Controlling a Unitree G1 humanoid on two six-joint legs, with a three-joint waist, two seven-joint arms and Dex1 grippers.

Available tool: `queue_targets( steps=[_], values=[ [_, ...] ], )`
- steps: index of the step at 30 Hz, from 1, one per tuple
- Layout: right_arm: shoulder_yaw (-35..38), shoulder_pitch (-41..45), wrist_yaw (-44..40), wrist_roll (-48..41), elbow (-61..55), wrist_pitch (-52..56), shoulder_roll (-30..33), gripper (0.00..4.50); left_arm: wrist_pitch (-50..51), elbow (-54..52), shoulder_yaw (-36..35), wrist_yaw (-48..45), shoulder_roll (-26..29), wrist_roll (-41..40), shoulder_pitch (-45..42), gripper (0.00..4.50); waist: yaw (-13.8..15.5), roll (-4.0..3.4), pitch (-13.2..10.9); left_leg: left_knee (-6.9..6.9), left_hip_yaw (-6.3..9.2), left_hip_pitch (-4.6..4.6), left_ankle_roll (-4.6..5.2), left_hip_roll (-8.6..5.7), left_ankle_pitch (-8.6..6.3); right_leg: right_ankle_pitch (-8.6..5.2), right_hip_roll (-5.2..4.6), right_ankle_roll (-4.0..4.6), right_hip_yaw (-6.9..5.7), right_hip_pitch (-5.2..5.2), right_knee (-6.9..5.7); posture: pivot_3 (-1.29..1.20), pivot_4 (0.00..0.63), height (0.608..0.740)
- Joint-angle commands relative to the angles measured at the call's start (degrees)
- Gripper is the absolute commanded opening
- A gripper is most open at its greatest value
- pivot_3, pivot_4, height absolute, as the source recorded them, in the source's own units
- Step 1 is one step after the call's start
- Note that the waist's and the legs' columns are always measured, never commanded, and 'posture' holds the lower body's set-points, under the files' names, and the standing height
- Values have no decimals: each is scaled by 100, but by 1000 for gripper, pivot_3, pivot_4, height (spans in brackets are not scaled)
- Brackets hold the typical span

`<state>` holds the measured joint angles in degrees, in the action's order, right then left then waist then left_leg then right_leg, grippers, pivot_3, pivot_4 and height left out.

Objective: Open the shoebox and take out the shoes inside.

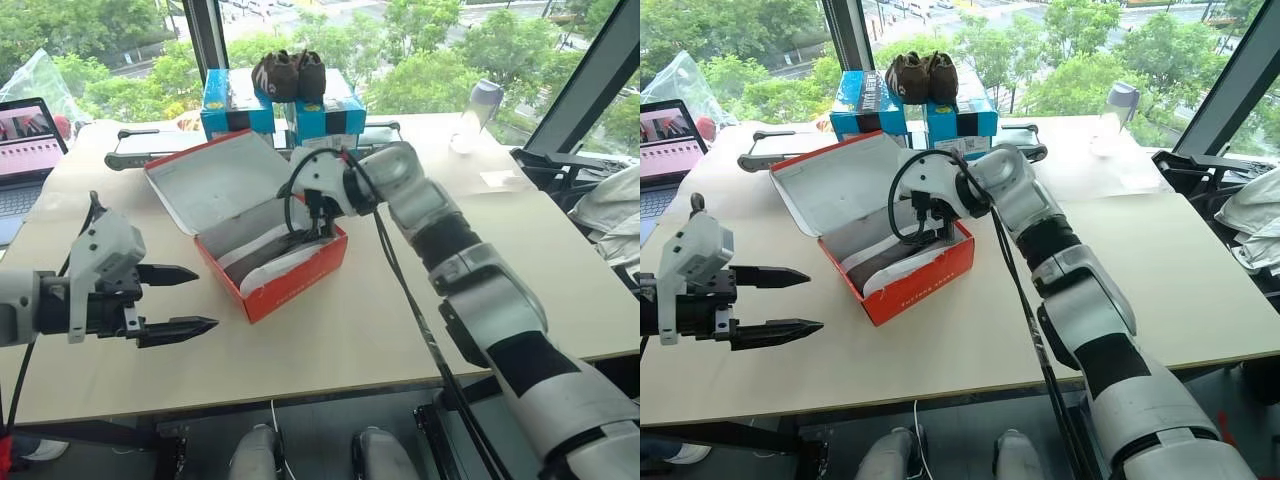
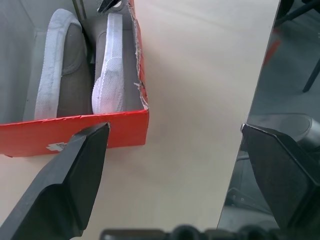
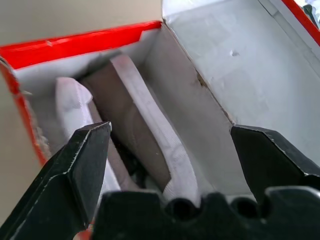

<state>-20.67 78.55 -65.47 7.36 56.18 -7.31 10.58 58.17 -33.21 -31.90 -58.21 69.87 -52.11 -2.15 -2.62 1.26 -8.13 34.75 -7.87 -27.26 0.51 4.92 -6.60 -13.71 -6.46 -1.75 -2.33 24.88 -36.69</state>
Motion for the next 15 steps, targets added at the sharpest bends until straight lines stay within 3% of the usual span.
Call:
queue_targets(
  steps=[1,6,15],
  values=[
    [-61,409,676,405,894,-772,-213,4494,125,-225,-265,133,-13,-153,-17,4500,0,0,0,0,0,-1,-2,0,1,-1,0,2,0,3,-5,0,150,740],
    [-268,479,1269,948,1620,-1166,-364,4494,307,-376,-443,244,-51,-299,67,4500,4,0,0,-1,0,-3,-7,0,3,-3,0,5,0,7,-14,0,150,740],
    [-369,417,1508,1450,1961,-1237,-497,4494,451,-544,-611,394,-108,-482,185,4500,1,0,0,-1,2,-2,-11,1,6,-4,1,7,1,3,-22,0,150,740]
  ],
)
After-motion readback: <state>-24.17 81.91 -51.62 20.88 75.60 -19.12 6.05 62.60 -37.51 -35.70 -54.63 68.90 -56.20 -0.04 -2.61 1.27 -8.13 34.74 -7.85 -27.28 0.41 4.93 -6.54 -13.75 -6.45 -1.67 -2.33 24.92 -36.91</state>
